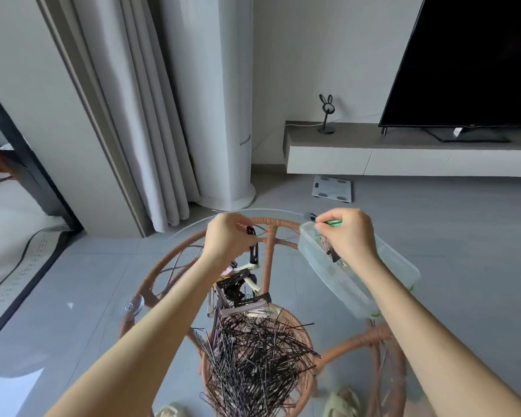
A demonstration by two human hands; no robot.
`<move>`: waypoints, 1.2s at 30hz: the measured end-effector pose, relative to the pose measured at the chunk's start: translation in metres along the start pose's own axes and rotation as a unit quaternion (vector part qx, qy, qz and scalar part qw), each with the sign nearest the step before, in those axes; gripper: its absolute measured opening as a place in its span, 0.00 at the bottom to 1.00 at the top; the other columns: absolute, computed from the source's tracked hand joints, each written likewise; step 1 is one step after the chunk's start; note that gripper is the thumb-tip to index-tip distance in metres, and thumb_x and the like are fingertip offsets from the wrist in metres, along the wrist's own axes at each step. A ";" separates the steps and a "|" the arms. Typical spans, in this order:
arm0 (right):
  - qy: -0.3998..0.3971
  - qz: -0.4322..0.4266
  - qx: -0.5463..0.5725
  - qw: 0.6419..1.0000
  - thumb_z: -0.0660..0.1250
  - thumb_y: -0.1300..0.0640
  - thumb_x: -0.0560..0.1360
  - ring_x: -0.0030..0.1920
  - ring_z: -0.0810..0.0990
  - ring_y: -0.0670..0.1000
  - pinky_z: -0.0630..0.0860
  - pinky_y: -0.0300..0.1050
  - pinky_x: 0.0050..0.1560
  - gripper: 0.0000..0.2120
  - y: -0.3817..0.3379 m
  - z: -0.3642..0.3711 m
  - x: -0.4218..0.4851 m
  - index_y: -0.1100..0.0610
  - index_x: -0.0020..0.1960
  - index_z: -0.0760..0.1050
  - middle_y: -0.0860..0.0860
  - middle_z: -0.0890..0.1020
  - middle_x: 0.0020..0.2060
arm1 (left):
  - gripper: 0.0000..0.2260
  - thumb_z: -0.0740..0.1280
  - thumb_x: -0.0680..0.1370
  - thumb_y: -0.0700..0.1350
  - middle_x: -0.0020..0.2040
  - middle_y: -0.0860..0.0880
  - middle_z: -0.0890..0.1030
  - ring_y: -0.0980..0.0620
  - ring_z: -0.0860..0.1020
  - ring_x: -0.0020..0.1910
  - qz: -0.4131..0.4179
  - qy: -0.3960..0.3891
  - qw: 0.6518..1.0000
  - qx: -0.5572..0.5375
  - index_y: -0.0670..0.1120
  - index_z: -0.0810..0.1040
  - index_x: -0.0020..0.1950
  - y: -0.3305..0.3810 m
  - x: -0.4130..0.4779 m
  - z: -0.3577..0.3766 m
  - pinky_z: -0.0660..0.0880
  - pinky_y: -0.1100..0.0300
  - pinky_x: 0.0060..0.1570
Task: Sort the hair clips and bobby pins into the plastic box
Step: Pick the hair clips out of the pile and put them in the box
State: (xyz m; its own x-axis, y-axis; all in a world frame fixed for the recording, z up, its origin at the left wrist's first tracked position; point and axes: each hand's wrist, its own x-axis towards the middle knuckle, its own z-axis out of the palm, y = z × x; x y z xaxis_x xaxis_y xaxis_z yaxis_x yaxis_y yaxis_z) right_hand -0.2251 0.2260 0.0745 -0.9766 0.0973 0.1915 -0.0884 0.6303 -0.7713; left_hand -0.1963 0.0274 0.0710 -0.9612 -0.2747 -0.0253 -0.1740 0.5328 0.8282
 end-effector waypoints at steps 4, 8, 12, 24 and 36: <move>0.004 0.084 -0.045 0.995 0.73 0.60 0.68 0.50 0.81 0.58 0.75 0.45 0.51 0.10 0.029 -0.021 0.027 0.61 0.49 0.81 0.57 0.83 0.49 | 0.13 0.71 0.70 0.37 0.49 0.43 0.83 0.45 0.82 0.49 0.043 -0.032 0.999 -0.006 0.41 0.81 0.54 0.052 0.019 0.053 0.80 0.54 0.51; -0.119 0.177 0.006 0.977 0.69 0.53 0.73 0.39 0.84 0.60 0.82 0.52 0.44 0.19 0.044 -0.016 0.042 0.58 0.62 0.74 0.59 0.80 0.56 | 0.13 0.69 0.73 0.42 0.50 0.42 0.83 0.45 0.81 0.48 0.040 -0.148 0.986 0.065 0.41 0.79 0.56 0.082 0.034 0.099 0.78 0.55 0.55; -0.065 0.060 -0.226 0.970 0.59 0.60 0.75 0.42 0.81 0.61 0.76 0.45 0.40 0.10 0.040 -0.025 0.039 0.56 0.51 0.79 0.59 0.82 0.46 | 0.12 0.62 0.75 0.39 0.50 0.40 0.83 0.43 0.81 0.48 0.059 -0.139 0.979 0.139 0.36 0.80 0.54 0.076 0.043 0.101 0.78 0.52 0.55; -0.365 -0.161 -0.191 0.897 0.70 0.46 0.69 0.65 0.68 0.54 0.70 0.52 0.63 0.36 -0.006 0.065 -0.036 0.49 0.72 0.59 0.53 0.67 0.68 | 0.32 0.68 0.68 0.62 0.75 0.50 0.62 0.46 0.62 0.73 -0.018 -0.234 0.907 0.350 0.59 0.65 0.71 -0.077 0.032 -0.022 0.63 0.50 0.70; -0.324 -0.125 -0.150 0.926 0.71 0.59 0.70 0.58 0.76 0.58 0.72 0.51 0.60 0.18 -0.008 0.130 -0.028 0.57 0.60 0.76 0.57 0.79 0.58 | 0.06 0.72 0.70 0.43 0.36 0.49 0.79 0.49 0.77 0.36 0.063 -0.143 0.954 0.256 0.47 0.76 0.36 -0.091 0.017 -0.015 0.70 0.62 0.33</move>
State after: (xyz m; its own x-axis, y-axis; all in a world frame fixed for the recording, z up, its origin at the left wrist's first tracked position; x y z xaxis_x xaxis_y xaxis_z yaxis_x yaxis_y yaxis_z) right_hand -0.2224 0.1184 -0.0032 -0.8537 -0.5021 -0.1383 -0.3647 0.7660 -0.5294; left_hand -0.1936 -0.0379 0.0039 -0.9877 0.0092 -0.1560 -0.0635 0.8886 0.4544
